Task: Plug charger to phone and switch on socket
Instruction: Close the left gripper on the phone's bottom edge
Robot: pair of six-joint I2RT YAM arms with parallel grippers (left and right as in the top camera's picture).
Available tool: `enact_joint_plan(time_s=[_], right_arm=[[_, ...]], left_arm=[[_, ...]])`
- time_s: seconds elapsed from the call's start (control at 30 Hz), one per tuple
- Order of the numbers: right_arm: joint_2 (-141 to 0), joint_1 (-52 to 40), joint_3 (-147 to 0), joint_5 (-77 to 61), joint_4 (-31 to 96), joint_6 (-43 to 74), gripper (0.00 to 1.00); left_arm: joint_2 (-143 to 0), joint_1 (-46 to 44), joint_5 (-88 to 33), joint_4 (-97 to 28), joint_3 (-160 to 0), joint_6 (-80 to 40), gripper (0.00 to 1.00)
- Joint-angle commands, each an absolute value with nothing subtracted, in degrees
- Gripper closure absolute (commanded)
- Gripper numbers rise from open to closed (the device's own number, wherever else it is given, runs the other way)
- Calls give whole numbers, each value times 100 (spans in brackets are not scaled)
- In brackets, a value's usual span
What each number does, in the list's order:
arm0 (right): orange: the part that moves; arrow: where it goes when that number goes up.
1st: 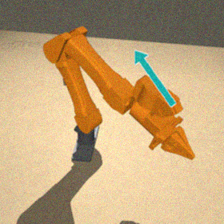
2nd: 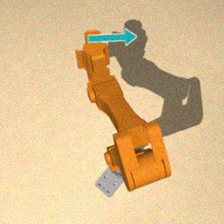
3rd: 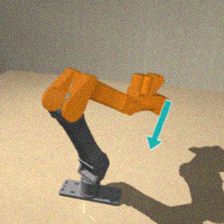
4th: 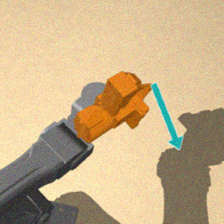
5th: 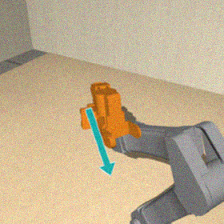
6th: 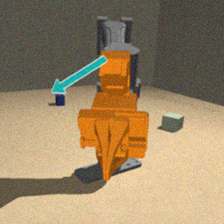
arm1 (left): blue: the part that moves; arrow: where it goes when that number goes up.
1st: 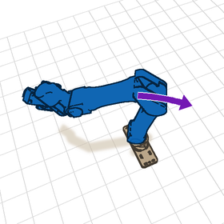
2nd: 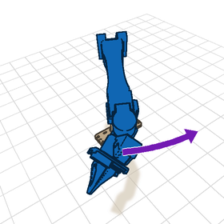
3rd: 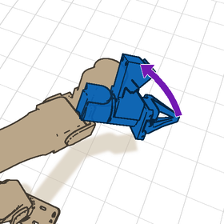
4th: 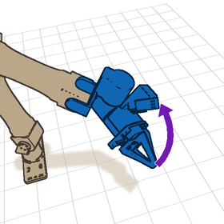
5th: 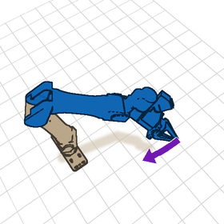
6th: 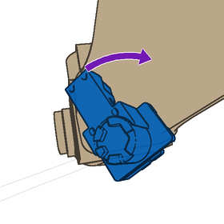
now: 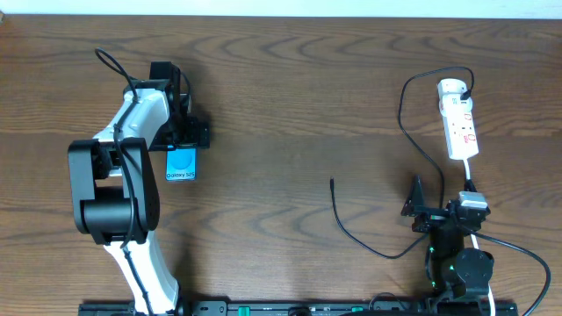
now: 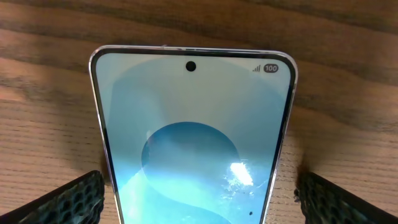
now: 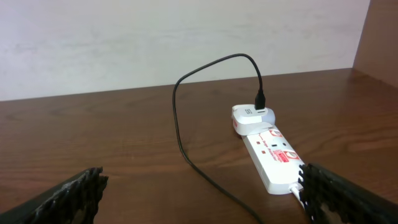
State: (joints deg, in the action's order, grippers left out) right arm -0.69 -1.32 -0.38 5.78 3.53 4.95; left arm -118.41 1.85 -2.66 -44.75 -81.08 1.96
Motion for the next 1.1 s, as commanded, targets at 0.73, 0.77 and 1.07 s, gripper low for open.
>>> enact_joint_plan(time_s=[0.73, 0.77, 1.07], right_arm=[[-34, -172, -32, 563, 375, 421, 1], [-34, -172, -32, 563, 373, 421, 1], [-34, -172, -32, 563, 375, 421, 1]], left_arm=[[-11865, 224, -193, -4589, -8084, 281, 24], [-11865, 224, -191, -4593, -8084, 281, 24], [-11865, 224, -191, -4617, -8084, 281, 36]])
